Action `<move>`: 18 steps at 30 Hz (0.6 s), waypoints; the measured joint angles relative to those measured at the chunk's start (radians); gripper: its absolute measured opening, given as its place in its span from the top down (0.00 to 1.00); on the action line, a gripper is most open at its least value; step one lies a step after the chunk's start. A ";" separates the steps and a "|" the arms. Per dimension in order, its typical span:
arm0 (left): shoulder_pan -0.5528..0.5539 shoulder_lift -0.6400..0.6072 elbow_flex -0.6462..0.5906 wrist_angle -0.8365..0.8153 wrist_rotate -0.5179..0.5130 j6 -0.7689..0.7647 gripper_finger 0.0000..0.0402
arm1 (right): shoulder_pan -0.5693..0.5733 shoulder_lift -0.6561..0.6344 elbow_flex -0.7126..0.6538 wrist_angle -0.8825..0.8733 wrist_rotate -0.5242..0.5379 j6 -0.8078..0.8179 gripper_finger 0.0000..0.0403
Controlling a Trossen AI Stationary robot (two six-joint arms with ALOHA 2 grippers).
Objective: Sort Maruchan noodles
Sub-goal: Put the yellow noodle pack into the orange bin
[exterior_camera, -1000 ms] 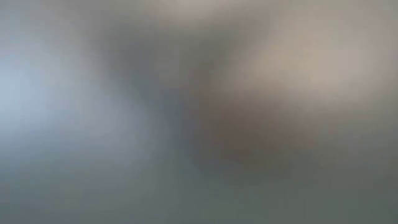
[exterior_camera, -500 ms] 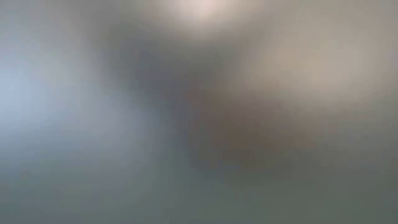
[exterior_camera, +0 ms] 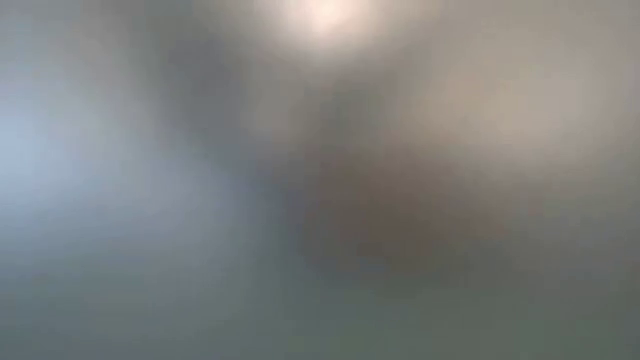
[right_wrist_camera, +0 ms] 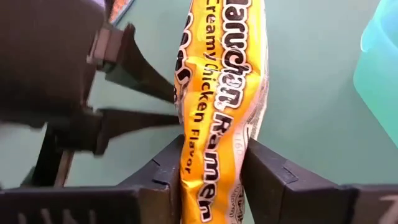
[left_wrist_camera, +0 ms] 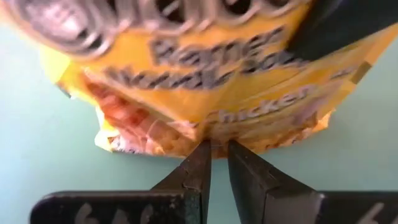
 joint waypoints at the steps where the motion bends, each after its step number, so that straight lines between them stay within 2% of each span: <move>1: -0.004 -0.001 0.000 -0.015 -0.001 -0.032 0.91 | 0.000 -0.001 0.000 -0.008 -0.001 -0.003 0.72; 12: -0.075 -0.030 -0.002 -0.134 -0.005 -0.312 0.91 | 0.002 -0.006 0.004 -0.057 -0.110 -0.042 0.75; 18: -0.105 -0.053 -0.002 -0.223 -0.016 -0.452 0.91 | -0.004 -0.033 0.004 -0.140 -0.121 -0.090 0.75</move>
